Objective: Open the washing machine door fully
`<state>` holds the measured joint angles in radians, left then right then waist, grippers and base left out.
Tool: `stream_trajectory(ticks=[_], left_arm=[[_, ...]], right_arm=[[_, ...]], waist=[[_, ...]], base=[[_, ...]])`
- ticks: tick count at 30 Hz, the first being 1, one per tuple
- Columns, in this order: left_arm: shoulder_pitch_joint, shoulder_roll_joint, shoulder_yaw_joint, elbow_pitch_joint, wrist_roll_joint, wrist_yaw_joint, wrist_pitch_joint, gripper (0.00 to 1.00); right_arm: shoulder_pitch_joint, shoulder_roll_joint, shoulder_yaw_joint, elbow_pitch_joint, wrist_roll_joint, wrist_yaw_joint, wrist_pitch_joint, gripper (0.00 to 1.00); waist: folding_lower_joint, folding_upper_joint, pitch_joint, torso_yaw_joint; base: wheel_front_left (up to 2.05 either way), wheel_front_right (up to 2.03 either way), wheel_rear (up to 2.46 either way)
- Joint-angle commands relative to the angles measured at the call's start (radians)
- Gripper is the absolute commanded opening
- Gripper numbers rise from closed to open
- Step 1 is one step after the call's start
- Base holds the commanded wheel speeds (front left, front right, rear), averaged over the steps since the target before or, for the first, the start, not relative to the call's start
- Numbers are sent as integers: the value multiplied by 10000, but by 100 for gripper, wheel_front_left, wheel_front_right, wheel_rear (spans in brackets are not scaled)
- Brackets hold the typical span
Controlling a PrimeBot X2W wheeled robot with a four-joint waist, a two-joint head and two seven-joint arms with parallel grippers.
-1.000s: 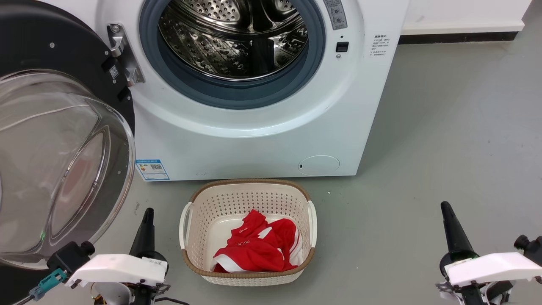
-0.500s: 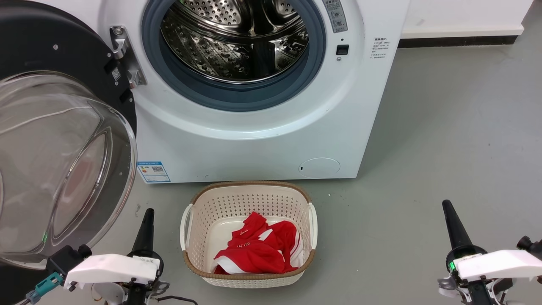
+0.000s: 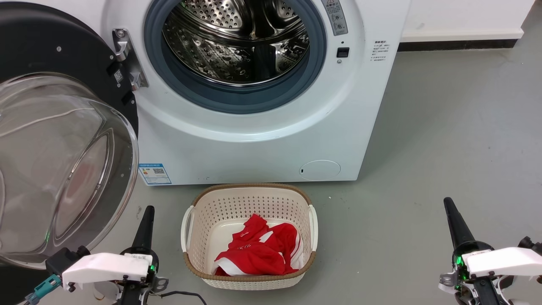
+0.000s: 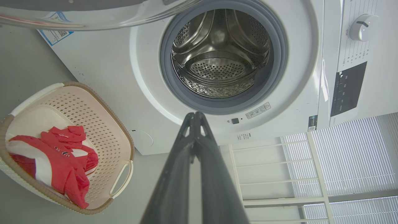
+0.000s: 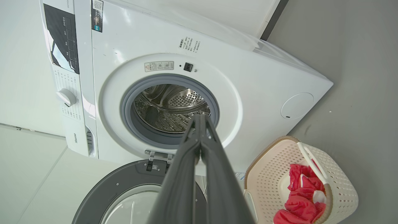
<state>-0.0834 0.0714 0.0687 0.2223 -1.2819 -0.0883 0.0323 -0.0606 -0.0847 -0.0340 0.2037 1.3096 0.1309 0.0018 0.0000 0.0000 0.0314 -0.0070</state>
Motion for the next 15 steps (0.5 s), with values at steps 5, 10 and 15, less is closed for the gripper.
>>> stream_trajectory(ticks=[5, 10, 15], left_arm=[[-172, -34, 95, 3, -519, -112, 121, 0], [-198, -59, 158, 38, -941, -169, 237, 0], [-226, -84, 214, 76, -1346, -211, 346, 0]], right_arm=[[-245, -25, -72, 43, 552, -2, 137, 0], [-295, -15, -117, 93, 986, -2, 240, 0], [-310, -3, -163, 143, 1401, -1, 344, 0]], waist=[[0, 0, -32, 8], [0, 0, -64, 16], [0, 0, -98, 24]], base=[[0, 0, 0], [0, 0, 0], [0, 0, 0]])
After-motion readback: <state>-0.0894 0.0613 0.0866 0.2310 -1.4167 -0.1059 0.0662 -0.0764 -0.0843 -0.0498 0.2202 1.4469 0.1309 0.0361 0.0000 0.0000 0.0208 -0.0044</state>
